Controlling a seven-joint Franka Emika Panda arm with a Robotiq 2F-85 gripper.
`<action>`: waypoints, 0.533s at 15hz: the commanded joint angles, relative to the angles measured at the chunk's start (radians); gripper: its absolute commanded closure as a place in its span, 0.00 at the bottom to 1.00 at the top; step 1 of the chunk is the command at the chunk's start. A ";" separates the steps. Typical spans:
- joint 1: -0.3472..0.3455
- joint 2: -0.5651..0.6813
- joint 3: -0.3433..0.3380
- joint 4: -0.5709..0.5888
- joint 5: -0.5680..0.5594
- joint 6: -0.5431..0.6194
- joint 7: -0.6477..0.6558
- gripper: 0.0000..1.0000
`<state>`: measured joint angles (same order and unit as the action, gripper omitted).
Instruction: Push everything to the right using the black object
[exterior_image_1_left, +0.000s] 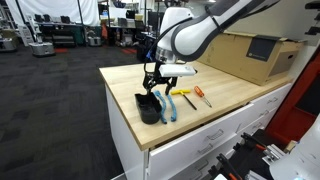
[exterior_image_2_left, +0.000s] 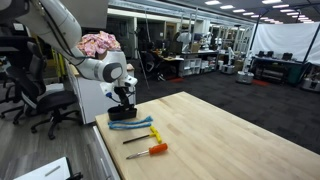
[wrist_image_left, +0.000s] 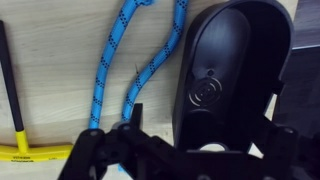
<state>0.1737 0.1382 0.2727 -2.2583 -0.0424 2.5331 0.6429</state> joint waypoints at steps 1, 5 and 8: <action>0.028 0.069 -0.054 0.047 0.014 -0.003 -0.046 0.00; 0.039 0.096 -0.089 0.057 0.010 0.006 -0.056 0.00; 0.048 0.105 -0.103 0.067 0.011 0.001 -0.061 0.32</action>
<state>0.1997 0.2132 0.1940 -2.2212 -0.0420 2.5340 0.6088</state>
